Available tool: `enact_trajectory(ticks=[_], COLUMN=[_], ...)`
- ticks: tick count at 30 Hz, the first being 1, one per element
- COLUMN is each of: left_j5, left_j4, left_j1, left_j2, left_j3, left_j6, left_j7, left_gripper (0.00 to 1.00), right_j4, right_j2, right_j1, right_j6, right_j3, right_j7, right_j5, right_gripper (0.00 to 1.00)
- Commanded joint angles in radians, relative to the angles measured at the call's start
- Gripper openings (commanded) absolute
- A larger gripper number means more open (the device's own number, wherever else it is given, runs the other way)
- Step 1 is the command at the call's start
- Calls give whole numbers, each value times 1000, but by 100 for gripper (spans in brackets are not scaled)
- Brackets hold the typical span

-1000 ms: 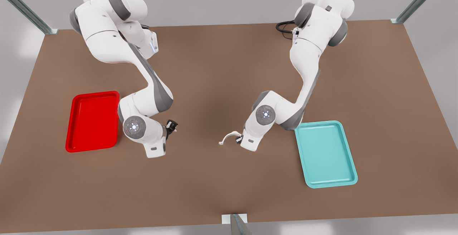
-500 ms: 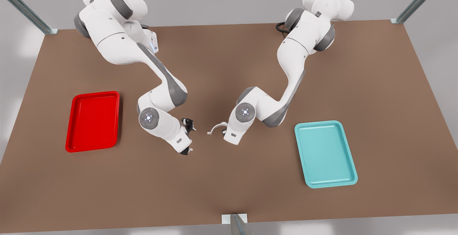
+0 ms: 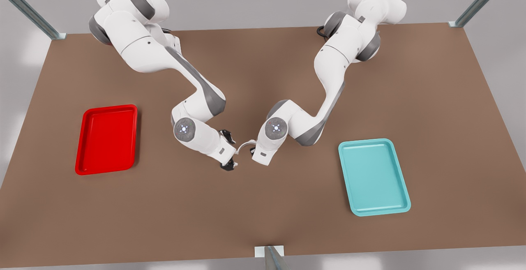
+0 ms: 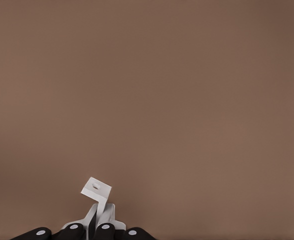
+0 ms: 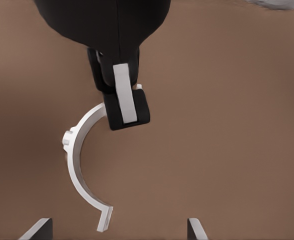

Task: Take the drainage pipe clamp from the left arm, pass it to the right arm, and place it in the plate on the right side

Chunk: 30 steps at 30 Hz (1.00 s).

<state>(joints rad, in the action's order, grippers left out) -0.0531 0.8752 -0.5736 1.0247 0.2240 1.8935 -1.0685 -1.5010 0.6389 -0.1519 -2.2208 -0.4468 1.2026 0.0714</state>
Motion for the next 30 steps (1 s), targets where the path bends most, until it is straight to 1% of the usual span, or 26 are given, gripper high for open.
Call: enact_trajectory(ticks=[1, 11, 30], left_j5=[2, 2, 4], left_j4=[-1, -1, -2], left_j1=[1, 0, 0], left_j2=[-2, -2, -2], left_j3=[0, 1, 1], left_j6=[6, 6, 7], left_j7=[-86, -119, -117], left_gripper=[21, 21, 21], right_j4=[-18, -35, -85], right_j2=[-7, 10, 39], right_j1=[2, -38, -64], right_j6=[-10, -19, -117], right_j3=[-1, -15, 4], right_j7=[166, 152, 146], right_j5=[2, -7, -19], right_gripper=[100, 100, 100])
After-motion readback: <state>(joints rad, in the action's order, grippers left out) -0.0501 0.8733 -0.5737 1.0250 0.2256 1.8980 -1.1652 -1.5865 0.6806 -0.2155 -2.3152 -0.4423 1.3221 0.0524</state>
